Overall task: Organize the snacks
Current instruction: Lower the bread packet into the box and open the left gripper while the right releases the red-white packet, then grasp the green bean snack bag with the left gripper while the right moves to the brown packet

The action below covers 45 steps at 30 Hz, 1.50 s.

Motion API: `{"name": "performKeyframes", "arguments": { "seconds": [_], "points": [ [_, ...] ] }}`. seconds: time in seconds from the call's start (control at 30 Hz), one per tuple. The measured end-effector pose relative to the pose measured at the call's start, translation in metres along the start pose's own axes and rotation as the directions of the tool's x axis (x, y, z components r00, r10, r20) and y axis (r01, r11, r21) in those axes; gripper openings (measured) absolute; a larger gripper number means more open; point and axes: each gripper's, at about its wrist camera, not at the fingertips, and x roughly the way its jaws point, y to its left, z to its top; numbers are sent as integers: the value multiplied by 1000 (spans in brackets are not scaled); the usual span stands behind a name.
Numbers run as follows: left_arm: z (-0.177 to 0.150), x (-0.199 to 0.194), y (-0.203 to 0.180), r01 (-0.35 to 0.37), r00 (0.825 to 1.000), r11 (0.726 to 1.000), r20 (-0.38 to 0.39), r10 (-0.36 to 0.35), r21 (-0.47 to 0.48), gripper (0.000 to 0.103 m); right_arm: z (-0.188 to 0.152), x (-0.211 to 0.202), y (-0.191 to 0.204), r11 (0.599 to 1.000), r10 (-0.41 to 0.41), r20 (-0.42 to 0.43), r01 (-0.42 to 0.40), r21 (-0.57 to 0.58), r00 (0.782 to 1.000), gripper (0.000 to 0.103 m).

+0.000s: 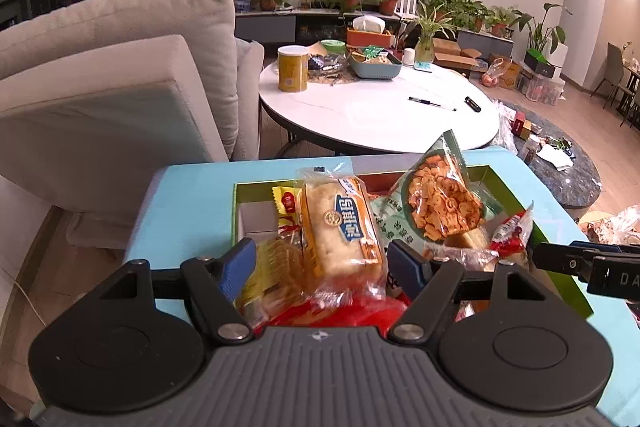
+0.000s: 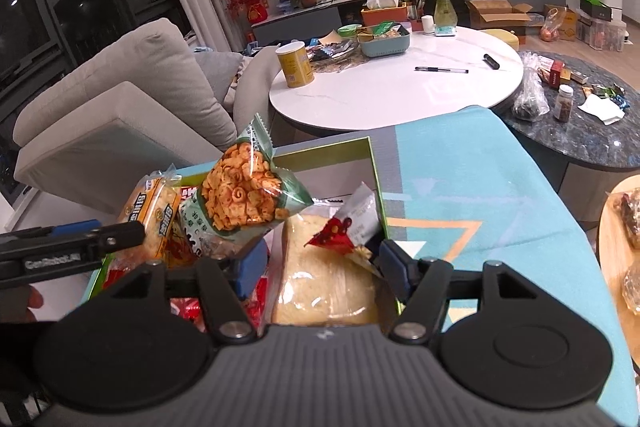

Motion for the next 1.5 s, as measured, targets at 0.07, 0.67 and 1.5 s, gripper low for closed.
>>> {"name": "performKeyframes", "arguments": {
  "seconds": [0.07,0.67,1.5],
  "points": [
    [-4,-8,1,-4,1000,1000,6,4,4,71,-3,-4,-1,1000,-3,-1,3,2,1000,85],
    [-67,-70,-7,68,997,994,-43,-64,88,76,-41,-44,-6,999,-28,-37,29,26,999,85],
    [-123,-9,-50,81,963,988,-266,-44,129,71,-87,-72,-5,999,-49,-102,49,-1,994,85]
  ]
}}
